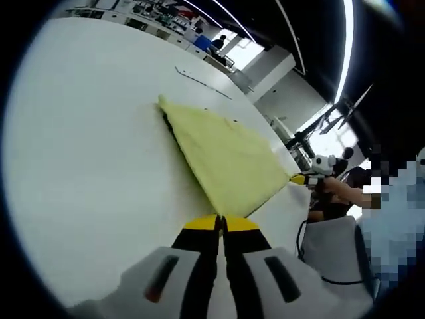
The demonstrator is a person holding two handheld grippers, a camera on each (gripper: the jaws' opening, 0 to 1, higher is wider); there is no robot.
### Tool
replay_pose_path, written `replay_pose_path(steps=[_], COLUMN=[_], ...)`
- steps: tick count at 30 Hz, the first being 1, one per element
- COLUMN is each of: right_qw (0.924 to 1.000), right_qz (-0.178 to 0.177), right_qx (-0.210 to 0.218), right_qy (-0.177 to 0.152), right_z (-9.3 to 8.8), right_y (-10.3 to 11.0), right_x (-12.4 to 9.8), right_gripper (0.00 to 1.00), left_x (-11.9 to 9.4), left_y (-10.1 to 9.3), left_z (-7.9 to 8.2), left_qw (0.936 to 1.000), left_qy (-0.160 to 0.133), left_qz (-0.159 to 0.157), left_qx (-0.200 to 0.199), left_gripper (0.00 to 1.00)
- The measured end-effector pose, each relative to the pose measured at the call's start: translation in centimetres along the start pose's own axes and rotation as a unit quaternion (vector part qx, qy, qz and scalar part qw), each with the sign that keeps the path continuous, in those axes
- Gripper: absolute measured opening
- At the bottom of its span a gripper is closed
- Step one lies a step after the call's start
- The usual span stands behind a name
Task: Fold the garment on the visible template until the final outline fits inside the template.
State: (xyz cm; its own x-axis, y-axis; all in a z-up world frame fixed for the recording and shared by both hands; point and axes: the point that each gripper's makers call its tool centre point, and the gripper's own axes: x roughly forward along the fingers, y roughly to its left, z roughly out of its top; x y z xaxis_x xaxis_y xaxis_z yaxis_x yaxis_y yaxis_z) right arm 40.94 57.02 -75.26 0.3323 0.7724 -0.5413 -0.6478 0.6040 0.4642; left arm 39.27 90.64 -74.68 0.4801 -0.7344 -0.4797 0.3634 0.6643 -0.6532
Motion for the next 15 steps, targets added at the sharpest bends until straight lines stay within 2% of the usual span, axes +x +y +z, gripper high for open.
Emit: replay_pose_path(steps=[10,15], right_qw=[0.9999,0.9996], right_qz=[0.004,0.0], right_qx=[0.014,0.018], right_qy=[-0.008,-0.02], right_z=[-0.8,-0.8], right_y=[0.7,0.6], right_x=[-0.1,-0.2], right_gripper=[0.0,0.0], left_x=[-0.5,-0.4], left_y=[-0.2,0.1], left_z=[-1.3,-1.7], left_qw=[0.9999,0.9994], left_qy=[0.001,-0.003], left_qz=[0.015,0.035], left_qx=[-0.001,-0.004], left_gripper=[0.0,0.0])
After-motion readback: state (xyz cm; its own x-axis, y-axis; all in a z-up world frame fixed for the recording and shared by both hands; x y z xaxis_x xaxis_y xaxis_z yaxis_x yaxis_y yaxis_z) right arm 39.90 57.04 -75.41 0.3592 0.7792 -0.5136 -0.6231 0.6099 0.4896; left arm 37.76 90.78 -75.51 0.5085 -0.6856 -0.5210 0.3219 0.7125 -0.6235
